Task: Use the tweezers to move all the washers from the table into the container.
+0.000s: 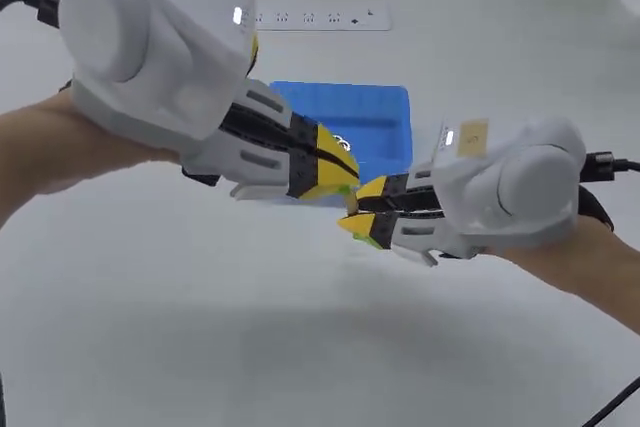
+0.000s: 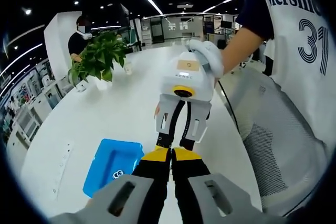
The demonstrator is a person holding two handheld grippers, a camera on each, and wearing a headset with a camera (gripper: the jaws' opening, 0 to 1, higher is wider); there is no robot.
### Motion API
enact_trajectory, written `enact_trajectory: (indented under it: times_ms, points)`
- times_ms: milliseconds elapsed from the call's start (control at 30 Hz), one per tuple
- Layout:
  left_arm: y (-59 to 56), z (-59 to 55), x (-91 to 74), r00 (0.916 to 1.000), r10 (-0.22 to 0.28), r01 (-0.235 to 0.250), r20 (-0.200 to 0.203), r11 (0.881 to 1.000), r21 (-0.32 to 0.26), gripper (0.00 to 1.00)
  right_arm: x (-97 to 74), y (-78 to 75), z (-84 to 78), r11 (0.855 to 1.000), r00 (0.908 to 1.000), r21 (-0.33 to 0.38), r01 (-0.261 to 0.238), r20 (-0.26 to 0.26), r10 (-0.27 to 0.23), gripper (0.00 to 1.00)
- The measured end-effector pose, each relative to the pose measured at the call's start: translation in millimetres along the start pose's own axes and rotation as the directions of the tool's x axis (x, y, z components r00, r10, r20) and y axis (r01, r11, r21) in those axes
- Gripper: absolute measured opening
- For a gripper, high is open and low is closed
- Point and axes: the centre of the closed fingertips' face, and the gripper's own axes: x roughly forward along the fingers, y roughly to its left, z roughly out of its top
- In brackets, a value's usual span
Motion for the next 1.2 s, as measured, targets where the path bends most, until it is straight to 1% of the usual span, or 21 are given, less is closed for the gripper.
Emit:
enact_trajectory:
  times_ms: [133,167,233,367,433,467,567,700,767,833,900,933,967,1033,1067,1133,1200]
  points:
    - [6.3,8.4,-8.4,0.9999,0.009,-0.009,0.006,1.000,0.025,0.05,-3.4,-9.0,12.4,1.000,0.9998,-0.027,0.014,0.013,-0.013,0.11]
    - [9.4,11.2,-10.6,0.9999,0.015,-0.015,0.006,0.999,0.040,0.05,-3.9,-10.9,14.9,0.999,0.9998,-0.032,0.014,0.017,-0.014,0.11]
    - [14.3,13.7,-13.2,0.9998,0.022,-0.022,-0.001,0.998,0.056,0.05,-4.2,-17.6,19.7,0.999,0.9995,-0.043,0.025,0.020,-0.024,0.11]
    - [23.7,19.3,-17.7,0.9994,0.035,-0.035,0.001,0.996,0.077,0.05,-3.8,-28.8,30.0,0.997,0.9988,-0.063,0.041,0.029,-0.039,0.11]
    - [28.0,21.0,-20.0,0.9993,0.037,-0.037,0.001,0.996,0.083,0.05,-2.9,-35.9,33.4,0.997,0.9983,-0.068,0.048,0.036,-0.046,0.11]
    - [33.2,18.0,-19.7,0.9990,0.044,-0.044,-0.001,0.995,0.093,0.05,-2.5,-37.7,35.0,0.996,0.9981,-0.070,0.051,0.038,-0.049,0.11]
    - [41.9,20.0,-23.5,0.9988,0.049,-0.049,-0.001,0.994,0.101,0.05,-0.5,-45.5,41.3,0.996,0.9971,-0.067,0.061,0.050,-0.057,0.11]
    - [52.4,20.1,-25.0,0.9988,0.048,-0.047,-0.008,0.992,0.115,0.05,3.1,-55.4,44.4,0.994,0.9965,-0.078,0.070,0.051,-0.066,0.11]
    - [59.4,19.1,-24.9,0.9985,0.054,-0.052,-0.007,0.992,0.116,0.05,5.4,-62.0,45.1,0.994,0.9963,-0.078,0.073,0.052,-0.069,0.11]
    - [67.4,17.4,-24.1,0.9979,0.065,-0.065,0.001,0.992,0.105,0.05,8.4,-69.1,44.7,0.994,0.9958,-0.078,0.080,0.051,-0.076,0.11]
    - [73.7,14.9,-22.4,0.9975,0.071,-0.071,0.004,0.992,0.100,0.05,11.6,-76.0,42.9,0.993,0.9953,-0.077,0.087,0.049,-0.083,0.11]
    - [74.8,14.3,-21.9,0.9974,0.071,-0.072,0.005,0.993,0.098,0.05,12.3,-77.3,42.4,0.993,0.9953,-0.077,0.087,0.049,-0.083,0.11]
    - [79.6,11.1,-19.7,0.9972,0.075,-0.075,0.005,0.993,0.093,0.05,14.6,-80.3,40.6,0.994,0.9955,-0.074,0.086,0.046,-0.083,0.11]
    - [83.9,6.4,-16.6,0.9971,0.076,-0.075,0.001,0.993,0.089,0.05,19.2,-84.7,35.6,0.994,0.9959,-0.070,0.084,0.039,-0.081,0.11]
    - [87.2,1.7,-13.8,0.9969,0.079,-0.078,-0.009,0.994,0.083,0.05,21.5,-85.9,32.5,0.995,0.9963,-0.066,0.081,0.033,-0.079,0.11]
    - [90.3,-5.2,-8.7,0.9970,0.074,-0.072,-0.023,0.994,0.085,0.05,26.7,-88.1,25.2,0.995,0.9969,-0.064,0.078,0.018,-0.077,0.11]
    - [93.1,-10.7,-3.4,0.9972,0.069,-0.067,-0.026,0.995,0.077,0.05,30.7,-89.5,19.3,0.996,0.9974,-0.056,0.072,0.009,-0.071,0.11]
